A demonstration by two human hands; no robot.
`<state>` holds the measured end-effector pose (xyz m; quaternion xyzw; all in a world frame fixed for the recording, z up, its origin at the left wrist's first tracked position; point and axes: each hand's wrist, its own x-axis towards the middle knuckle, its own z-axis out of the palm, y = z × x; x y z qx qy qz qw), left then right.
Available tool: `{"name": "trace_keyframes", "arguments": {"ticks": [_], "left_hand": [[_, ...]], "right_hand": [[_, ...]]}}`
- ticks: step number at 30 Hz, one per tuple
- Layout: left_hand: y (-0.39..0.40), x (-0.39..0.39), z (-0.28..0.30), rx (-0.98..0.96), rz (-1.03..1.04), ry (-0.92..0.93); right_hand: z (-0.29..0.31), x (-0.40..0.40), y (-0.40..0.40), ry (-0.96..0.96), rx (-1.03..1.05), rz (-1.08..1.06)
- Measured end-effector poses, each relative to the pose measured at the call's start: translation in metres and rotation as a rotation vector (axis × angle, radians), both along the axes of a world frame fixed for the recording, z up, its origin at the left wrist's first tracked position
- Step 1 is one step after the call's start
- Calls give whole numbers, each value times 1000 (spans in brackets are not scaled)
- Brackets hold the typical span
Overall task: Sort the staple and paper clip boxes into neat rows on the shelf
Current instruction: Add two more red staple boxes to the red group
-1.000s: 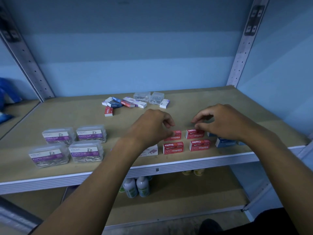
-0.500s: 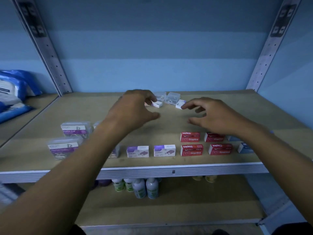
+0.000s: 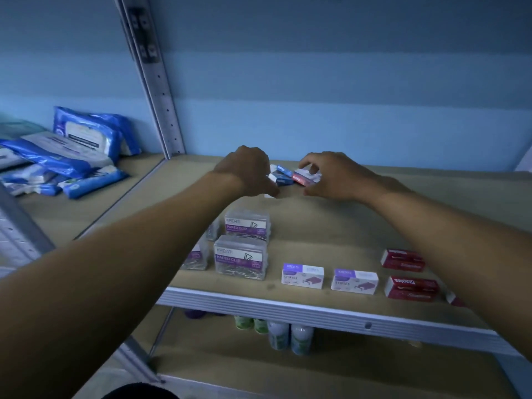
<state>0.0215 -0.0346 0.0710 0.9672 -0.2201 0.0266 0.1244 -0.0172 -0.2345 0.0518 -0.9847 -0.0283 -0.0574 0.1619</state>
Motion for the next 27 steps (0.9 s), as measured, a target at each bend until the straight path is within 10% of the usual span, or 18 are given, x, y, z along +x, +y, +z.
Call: {"name": "trace_keyframes", "arguments": {"ticks": [27], "left_hand": [[-13,24,-26,58,122,-23]], "right_hand": [[-24,35,7,-90,-6,-240]]}}
